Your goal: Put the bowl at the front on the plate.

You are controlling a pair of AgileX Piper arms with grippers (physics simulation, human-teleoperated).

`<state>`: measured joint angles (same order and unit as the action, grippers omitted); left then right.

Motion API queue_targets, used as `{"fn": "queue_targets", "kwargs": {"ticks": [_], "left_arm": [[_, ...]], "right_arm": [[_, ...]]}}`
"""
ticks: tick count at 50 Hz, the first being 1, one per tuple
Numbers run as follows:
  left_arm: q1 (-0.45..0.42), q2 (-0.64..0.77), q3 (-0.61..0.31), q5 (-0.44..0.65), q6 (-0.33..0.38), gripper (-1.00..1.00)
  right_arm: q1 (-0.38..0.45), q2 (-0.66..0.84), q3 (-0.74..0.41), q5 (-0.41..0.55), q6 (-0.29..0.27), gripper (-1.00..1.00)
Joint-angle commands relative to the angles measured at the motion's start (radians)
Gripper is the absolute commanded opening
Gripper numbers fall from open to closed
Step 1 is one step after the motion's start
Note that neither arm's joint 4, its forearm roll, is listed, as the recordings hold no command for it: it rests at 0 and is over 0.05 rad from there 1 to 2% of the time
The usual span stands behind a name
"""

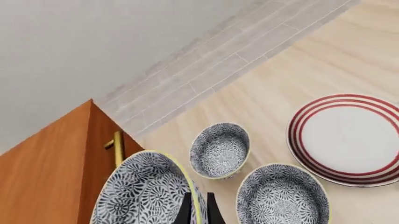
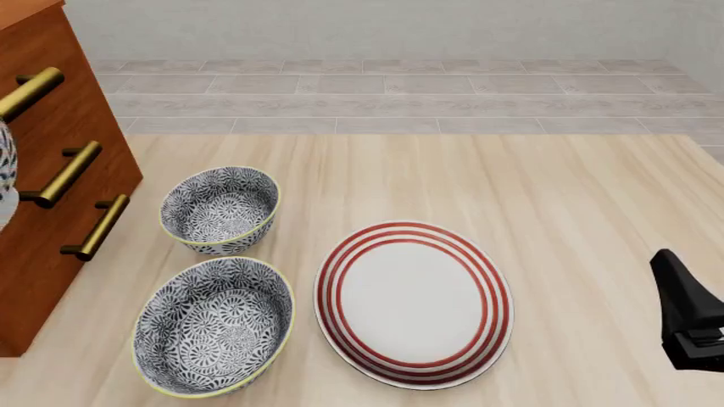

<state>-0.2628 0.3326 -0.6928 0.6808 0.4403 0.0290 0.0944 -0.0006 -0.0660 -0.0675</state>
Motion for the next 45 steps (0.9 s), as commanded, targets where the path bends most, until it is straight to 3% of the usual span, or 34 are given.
{"fn": "queue_targets", "kwargs": {"ticks": [1,14,25,45], "left_arm": [[-0.128,0.066,-0.016,-0.087,0.109,-1.00],[-0.283,0.225,-0.009,-0.218,0.133,-1.00],[-0.342,0.282,0.033,-0.306,0.176,-1.00],[-0.493,0.458,0.016,-0.454,0.209,-1.00]], "right_arm": [[0.000,0.000,0.000,0.000,-0.002,1.00],[-0.002,0.005,0.000,-0.003,-0.005,1.00],[0.002,0.002,0.000,-0.001,-0.007,1.00],[0.000,0.005,0.000,-0.005,-0.007,1.00]]}}
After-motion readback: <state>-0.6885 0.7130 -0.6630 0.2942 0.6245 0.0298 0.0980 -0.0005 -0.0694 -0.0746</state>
